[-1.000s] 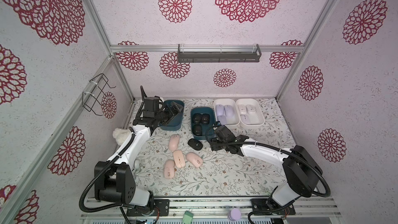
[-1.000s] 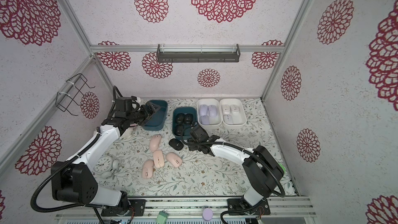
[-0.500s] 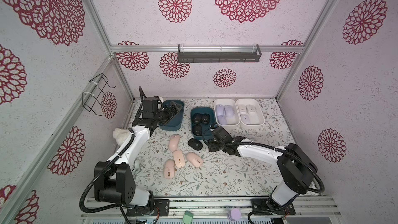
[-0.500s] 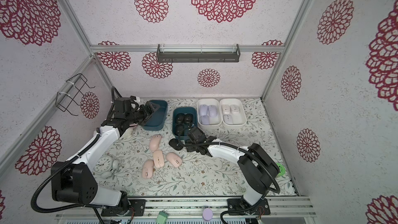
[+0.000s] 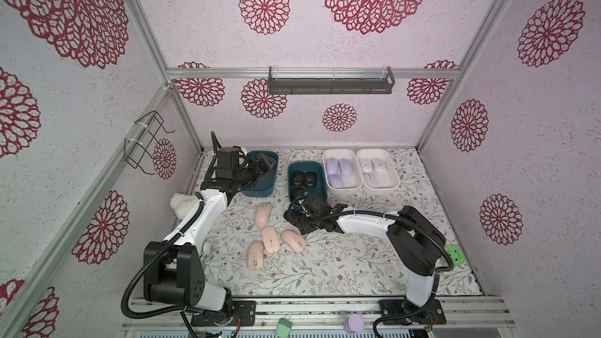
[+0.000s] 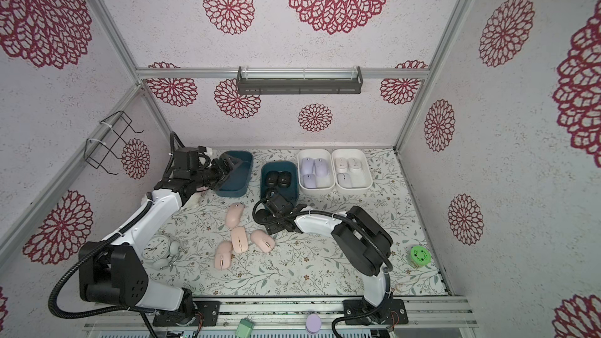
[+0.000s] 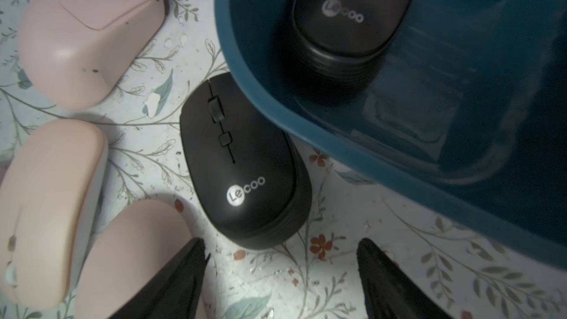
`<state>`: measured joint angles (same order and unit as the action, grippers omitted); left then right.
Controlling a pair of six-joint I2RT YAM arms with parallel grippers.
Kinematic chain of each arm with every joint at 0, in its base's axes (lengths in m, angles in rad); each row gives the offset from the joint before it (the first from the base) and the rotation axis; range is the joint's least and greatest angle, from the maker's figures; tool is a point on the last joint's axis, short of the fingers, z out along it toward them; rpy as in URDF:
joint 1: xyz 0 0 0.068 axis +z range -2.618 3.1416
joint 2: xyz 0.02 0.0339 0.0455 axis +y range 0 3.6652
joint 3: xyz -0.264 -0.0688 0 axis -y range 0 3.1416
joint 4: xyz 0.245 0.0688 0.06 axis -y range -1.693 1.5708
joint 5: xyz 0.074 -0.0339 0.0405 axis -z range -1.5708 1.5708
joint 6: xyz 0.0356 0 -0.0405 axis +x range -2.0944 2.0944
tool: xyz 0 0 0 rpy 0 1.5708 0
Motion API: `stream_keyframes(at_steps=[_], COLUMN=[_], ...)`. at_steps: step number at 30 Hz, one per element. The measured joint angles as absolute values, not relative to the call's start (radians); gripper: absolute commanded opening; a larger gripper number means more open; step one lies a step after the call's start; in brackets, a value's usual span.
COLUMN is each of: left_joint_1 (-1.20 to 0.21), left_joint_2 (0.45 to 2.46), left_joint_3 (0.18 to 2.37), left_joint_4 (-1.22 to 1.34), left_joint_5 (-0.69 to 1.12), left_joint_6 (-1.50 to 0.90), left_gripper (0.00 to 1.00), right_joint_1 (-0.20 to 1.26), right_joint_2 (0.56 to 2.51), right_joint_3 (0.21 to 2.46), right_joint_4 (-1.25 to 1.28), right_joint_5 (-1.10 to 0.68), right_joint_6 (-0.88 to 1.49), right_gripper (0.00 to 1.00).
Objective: Place the mice by color into the storage box
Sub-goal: Pick up the mouse from the center of the board.
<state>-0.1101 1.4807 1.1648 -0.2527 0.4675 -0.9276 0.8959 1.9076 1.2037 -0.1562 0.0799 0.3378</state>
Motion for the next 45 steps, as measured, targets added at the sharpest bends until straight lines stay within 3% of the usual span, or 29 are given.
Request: stream_keyframes(at_steps=[11, 24, 45], left_joint_1=[-0.11, -0.11, -0.11], left_joint_2=[1.481, 1.481, 1.481], left_joint_3=[1.165, 1.165, 1.165], left_joint_4=[-0.252, -0.253, -0.261], left_joint_5=[0.485, 0.489, 0.488], left_joint_6=[-0.929, -0.933, -0.935], left_gripper=[0.97, 0.97, 0.97], right_joint_1=[0.897, 0.9, 0.908], right_joint_2=[2.051, 2.081, 1.824], right_joint_3=[1.369, 1.41, 1.348], right_joint_4=[-0.184, -0.183, -0.292], right_joint_5=[0.07, 0.04, 0.055], right_joint_6=[0.268, 0.262, 0.316], right_gripper=[0.86, 0.65, 0.61])
